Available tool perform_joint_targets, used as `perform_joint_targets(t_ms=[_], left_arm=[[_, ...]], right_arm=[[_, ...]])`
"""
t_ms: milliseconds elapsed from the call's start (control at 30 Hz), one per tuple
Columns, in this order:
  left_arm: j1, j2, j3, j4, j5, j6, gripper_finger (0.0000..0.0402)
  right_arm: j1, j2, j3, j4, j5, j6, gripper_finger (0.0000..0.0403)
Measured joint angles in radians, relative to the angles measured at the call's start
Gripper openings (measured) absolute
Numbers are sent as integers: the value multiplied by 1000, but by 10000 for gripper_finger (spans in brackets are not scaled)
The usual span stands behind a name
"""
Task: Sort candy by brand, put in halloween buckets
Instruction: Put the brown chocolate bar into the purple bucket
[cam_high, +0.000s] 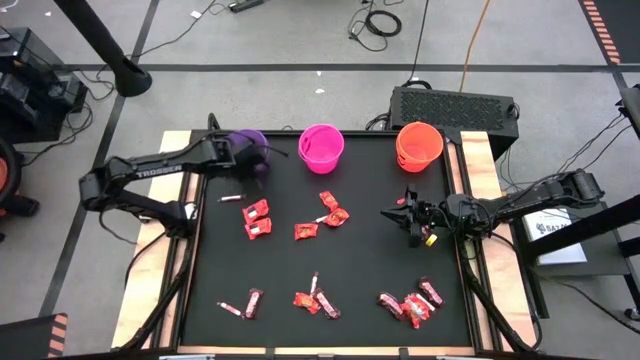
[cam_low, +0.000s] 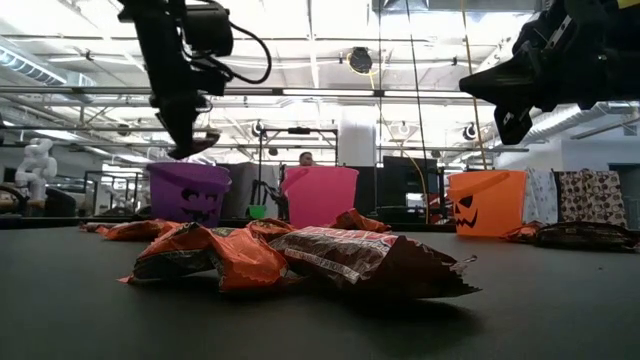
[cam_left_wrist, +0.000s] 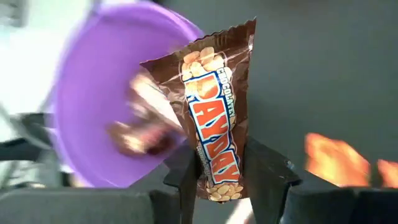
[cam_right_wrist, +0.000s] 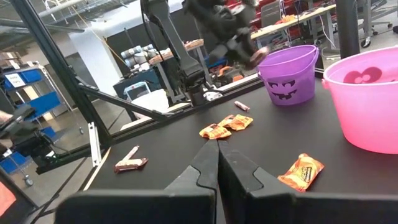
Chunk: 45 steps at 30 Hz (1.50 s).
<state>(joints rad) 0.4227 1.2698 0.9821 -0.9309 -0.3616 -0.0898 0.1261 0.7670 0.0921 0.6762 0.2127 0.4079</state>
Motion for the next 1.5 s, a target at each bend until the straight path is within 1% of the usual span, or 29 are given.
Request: perform_joint_targets(t_ms=[67, 200, 300, 467, 633, 833, 1000, 1133, 1233, 1300, 1367, 1467, 1500], left_arm=[[25, 6, 0, 37, -31, 23, 114], [69, 9, 0, 90, -33, 44, 114], [101, 9, 0, 95, -39, 56, 114], [156, 9, -6, 94, -83, 73, 114], [168, 9, -11, 92, -86, 123, 124], [168, 9, -11, 82, -96, 131, 151], [168, 9, -11, 81, -122, 125, 189], [164, 9, -11, 78, -120, 122, 214], [154, 9, -11, 67, -67, 122, 220], [140, 9, -11, 83, 13, 121, 221], [117, 6, -11, 118, 173, 120, 221], [54, 6, -11, 216, 448, 86, 221], [20, 6, -12, 254, 513, 71, 221]], right_arm=[[0, 0, 0, 0, 0, 0, 0], [0, 0, 0, 0, 0, -7, 0], [0, 0, 0, 0, 0, -8, 0], [0, 0, 0, -1, 0, -6, 0], [0, 0, 0, -6, 0, -5, 0], [0, 0, 0, -6, 0, -5, 0], [0, 0, 0, -6, 0, -3, 0], [2, 0, 0, -5, -5, 0, 0], [40, 0, 1, 7, -18, -19, 0], [79, 1, 23, 1, -64, -71, 0], [130, 1, 57, -13, -90, -120, 0], [204, 29, 116, -95, -64, -153, 0], [222, 44, 143, -149, -59, -144, 0]])
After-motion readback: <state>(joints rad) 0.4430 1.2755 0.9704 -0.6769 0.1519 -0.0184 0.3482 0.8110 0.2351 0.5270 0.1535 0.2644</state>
